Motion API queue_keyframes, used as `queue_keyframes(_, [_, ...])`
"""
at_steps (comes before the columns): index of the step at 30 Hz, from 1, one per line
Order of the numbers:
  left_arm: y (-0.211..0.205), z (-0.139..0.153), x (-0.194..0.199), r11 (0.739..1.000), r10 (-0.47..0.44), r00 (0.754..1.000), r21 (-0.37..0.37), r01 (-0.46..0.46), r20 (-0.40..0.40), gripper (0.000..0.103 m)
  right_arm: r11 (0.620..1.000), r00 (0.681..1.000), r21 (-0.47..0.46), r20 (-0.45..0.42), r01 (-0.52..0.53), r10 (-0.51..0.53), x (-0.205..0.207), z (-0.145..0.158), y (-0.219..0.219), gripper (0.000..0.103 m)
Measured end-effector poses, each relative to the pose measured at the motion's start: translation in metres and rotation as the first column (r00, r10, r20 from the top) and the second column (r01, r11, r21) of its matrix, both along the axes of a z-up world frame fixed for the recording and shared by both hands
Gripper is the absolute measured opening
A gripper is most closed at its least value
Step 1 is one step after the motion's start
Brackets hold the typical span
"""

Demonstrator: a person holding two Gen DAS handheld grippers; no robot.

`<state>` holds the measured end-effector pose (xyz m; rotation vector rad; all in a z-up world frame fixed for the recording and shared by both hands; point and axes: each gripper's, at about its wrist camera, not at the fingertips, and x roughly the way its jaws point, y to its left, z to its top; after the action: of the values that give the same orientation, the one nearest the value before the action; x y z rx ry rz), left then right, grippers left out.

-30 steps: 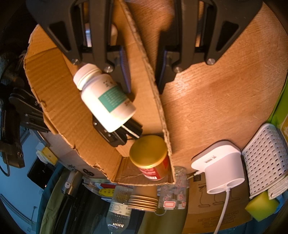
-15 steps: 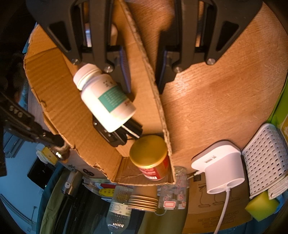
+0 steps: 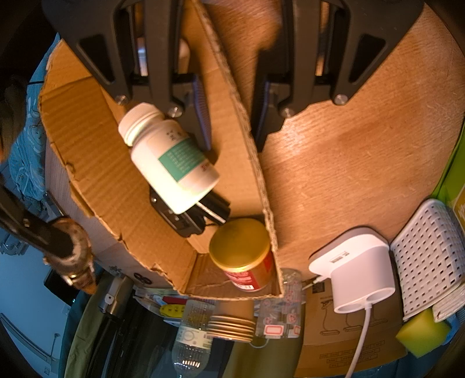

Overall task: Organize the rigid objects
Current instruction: 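Carry the wristwatch into the box and open the right gripper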

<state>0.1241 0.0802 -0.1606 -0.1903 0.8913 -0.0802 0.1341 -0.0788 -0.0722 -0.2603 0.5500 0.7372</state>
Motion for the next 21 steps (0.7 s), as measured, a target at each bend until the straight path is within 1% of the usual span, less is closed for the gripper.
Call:
queue_keyframes(3, [0.000, 0.000, 0.000, 1.000, 0.000, 1.000, 0.000, 0.000, 0.000, 0.031, 0.998, 0.998, -0.008, -0.003, -0.058, 0.058, -0.010, -0.001, 0.011, 0.011])
queue_keyframes(8, [0.000, 0.000, 0.000, 1.000, 0.000, 1.000, 0.000, 0.000, 0.000, 0.031, 0.992, 0.993, -0.054, -0.025, -0.115, 0.114, -0.019, -0.011, 0.025, 0.011])
queue_keyframes(14, [0.000, 0.000, 0.000, 1.000, 0.000, 1.000, 0.000, 0.000, 0.000, 0.031, 0.983, 0.989, -0.116, -0.045, -0.145, 0.141, -0.025, -0.025, 0.031, 0.012])
queue_keyframes(18, [0.000, 0.000, 0.000, 1.000, 0.000, 1.000, 0.000, 0.000, 0.000, 0.031, 0.978, 0.988, -0.142, -0.039, -0.155, 0.151, -0.027, -0.028, 0.033, 0.013])
queue_keyframes(21, [0.000, 0.000, 0.000, 1.000, 0.000, 1.000, 0.000, 0.000, 0.000, 0.031, 0.973, 0.986, -0.159, -0.050, -0.167, 0.161, -0.028, -0.031, 0.032, 0.014])
